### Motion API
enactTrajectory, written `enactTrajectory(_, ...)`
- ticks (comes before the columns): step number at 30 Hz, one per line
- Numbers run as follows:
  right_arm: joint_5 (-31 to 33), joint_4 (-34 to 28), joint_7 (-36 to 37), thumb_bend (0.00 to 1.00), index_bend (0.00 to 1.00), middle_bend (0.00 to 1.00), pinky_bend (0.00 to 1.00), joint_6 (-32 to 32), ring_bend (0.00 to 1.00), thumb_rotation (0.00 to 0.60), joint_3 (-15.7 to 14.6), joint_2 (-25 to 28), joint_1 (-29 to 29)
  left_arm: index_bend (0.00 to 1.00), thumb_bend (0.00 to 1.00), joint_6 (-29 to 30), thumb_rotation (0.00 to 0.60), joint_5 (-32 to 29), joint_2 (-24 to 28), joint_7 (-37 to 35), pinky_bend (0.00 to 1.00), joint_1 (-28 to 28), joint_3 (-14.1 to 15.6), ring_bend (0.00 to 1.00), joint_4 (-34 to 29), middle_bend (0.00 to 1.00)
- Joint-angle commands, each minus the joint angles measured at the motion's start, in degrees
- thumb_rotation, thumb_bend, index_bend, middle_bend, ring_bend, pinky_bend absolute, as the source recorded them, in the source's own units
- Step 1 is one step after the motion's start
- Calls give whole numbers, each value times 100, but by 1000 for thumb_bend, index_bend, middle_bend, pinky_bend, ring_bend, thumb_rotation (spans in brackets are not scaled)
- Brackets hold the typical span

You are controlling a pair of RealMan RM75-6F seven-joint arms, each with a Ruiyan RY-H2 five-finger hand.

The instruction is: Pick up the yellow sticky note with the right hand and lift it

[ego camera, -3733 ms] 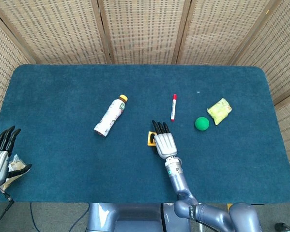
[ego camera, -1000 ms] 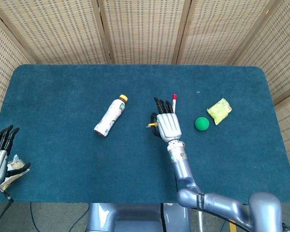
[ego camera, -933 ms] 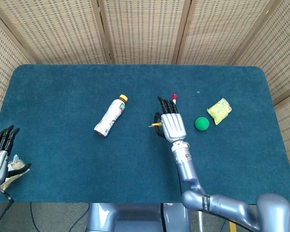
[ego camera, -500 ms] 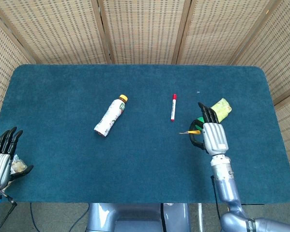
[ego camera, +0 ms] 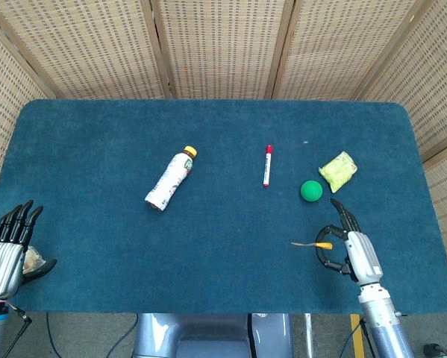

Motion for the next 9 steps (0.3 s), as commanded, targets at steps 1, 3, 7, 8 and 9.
enactTrajectory(1, -413, 80, 179, 581, 614, 27, 0, 107, 0, 600, -321, -67, -188, 0, 98, -2, 600, -5, 14, -38, 81, 7, -2, 0, 7, 0)
enactTrajectory(3, -506, 73, 144, 581, 615, 25, 0, 135, 0, 600, -377, -137, -215, 0, 98, -22, 600, -8, 19, -57, 81, -1, -4, 0, 12, 0)
enactTrajectory(7, -621, 56, 50, 581, 615, 25, 0, 160, 0, 600, -490, -274, -273, 0, 98, -48, 600, -6, 16, -70, 81, -13, -9, 0, 18, 0)
enactTrajectory(8, -645, 64, 31, 581, 615, 26, 0, 153, 0, 600, -522, -303, -284, 0, 98, -54, 600, -9, 16, -65, 81, -15, -11, 0, 18, 0)
enactTrajectory(9, -661, 71, 9, 581, 615, 25, 0, 145, 0, 600, -545, -330, -292, 0, 98, -58, 600, -14, 13, -56, 81, -15, -13, 0, 16, 0)
